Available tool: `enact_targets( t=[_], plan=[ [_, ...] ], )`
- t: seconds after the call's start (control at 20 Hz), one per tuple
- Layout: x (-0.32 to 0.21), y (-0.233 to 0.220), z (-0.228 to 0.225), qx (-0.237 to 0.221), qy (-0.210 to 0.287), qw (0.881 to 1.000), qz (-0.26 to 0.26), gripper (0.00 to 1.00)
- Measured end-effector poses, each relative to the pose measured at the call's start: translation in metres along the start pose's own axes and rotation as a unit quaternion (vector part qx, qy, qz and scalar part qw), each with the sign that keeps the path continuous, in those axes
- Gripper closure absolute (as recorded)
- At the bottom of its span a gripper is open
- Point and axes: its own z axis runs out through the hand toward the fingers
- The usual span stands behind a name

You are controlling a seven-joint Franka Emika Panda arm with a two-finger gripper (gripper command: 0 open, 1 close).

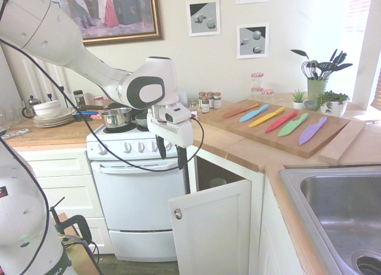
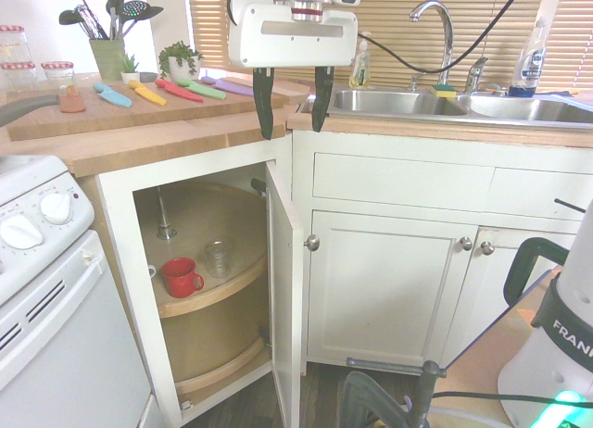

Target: Close the cabinet

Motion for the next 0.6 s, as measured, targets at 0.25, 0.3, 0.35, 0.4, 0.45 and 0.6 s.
enact_targets(
  t=[0.25,0.3,0.35,0.4,0.45,0.6],
  plan=[
    [0.0,0.001,0.004,-0.005,-0.002,1.0,-0.001,0.0],
    [0.001,0.003,0.006,-0.008,-0.001,1.0,-0.002,0.0],
    [0.004,0.005,0.008,-0.01,0.001,1.0,-0.001,0.0],
    [0.007,0.008,0.011,-0.012,0.002,1.0,0.001,0.0],
    [0.011,0.013,0.016,-0.015,0.004,1.0,0.005,0.0],
    [0.024,0.029,0.033,-0.019,0.003,1.0,0.021,0.0]
  ],
)
